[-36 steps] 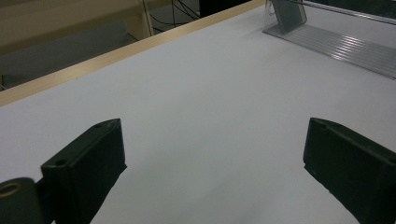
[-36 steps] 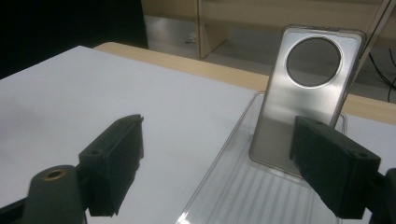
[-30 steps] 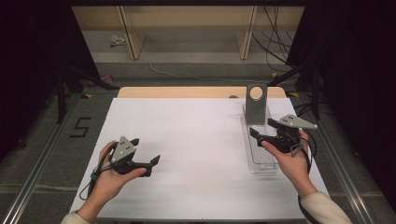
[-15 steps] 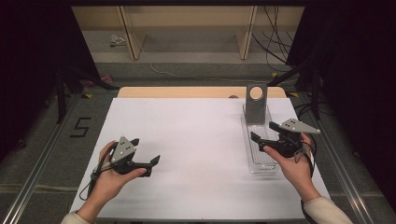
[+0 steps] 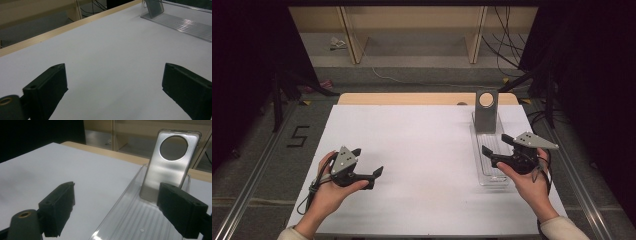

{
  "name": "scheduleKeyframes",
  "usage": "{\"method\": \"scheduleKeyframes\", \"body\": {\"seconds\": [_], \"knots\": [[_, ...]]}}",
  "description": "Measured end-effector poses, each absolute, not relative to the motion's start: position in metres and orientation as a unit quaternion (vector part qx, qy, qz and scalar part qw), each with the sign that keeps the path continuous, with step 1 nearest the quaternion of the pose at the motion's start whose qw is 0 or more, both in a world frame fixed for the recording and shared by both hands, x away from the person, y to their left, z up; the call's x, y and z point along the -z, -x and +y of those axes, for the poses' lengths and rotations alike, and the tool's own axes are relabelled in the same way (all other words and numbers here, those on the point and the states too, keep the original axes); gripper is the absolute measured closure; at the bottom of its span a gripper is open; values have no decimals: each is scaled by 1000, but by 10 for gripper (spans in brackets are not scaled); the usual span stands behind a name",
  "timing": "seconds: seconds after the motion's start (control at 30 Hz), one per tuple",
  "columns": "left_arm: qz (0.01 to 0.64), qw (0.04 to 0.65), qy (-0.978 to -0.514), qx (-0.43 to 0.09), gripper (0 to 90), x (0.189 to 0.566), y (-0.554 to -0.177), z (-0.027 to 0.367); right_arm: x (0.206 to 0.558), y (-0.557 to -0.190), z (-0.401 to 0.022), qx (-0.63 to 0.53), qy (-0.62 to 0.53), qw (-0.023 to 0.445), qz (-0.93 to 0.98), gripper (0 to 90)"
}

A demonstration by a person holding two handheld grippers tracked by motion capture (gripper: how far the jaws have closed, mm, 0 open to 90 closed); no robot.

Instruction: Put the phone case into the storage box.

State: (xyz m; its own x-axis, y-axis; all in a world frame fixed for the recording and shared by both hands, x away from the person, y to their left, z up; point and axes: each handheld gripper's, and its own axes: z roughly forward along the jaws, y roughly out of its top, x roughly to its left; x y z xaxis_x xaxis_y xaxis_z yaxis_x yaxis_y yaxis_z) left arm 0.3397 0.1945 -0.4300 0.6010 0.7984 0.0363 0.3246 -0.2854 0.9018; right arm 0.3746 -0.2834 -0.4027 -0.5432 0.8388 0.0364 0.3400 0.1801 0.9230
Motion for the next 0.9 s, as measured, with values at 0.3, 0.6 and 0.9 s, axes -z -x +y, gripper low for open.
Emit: {"method": "scheduleKeyframes", "body": {"seconds": [0.3,0.6,0.9], "knots": [[369,470,-761,-252,54,430,-340,194,405,-370,-285,-496,-406,251,725,159],[369,471,-760,-253,55,430,-340,195,405,-370,-285,-497,-406,252,724,159],[369,471,-761,-252,56,431,-341,194,405,-371,-286,-499,-407,255,722,159]]}}
